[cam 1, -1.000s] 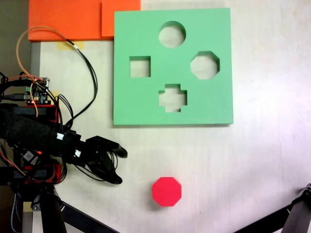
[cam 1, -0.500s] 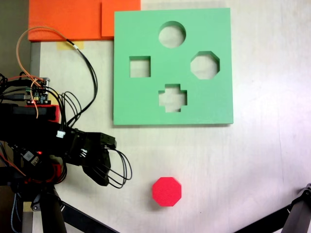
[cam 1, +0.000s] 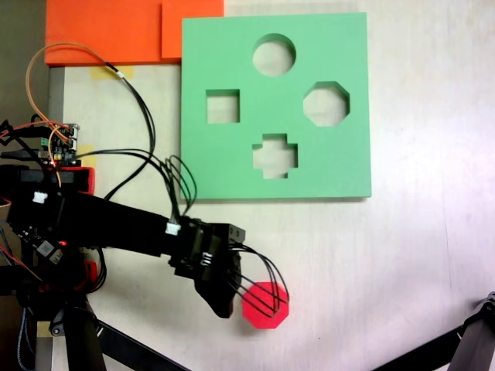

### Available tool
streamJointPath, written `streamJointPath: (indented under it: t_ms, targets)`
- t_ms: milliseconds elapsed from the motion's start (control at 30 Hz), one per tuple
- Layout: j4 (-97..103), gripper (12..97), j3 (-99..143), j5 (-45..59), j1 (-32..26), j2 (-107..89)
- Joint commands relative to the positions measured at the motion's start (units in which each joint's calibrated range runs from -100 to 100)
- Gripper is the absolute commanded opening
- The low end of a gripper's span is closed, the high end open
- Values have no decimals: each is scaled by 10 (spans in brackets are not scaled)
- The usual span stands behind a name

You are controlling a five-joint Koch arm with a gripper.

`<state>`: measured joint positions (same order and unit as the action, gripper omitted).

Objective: Put the octagonal pillar block into the corresponding hole

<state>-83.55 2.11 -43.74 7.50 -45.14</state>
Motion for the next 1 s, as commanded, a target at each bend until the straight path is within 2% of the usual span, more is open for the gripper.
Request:
streamJointPath:
  t_ms: [0,567,967]
  targets:
    - [-3,744,-47,6,2,44]
    - [-1,743,-195,40,35,317]
    - [11,740,-210,49,40,407]
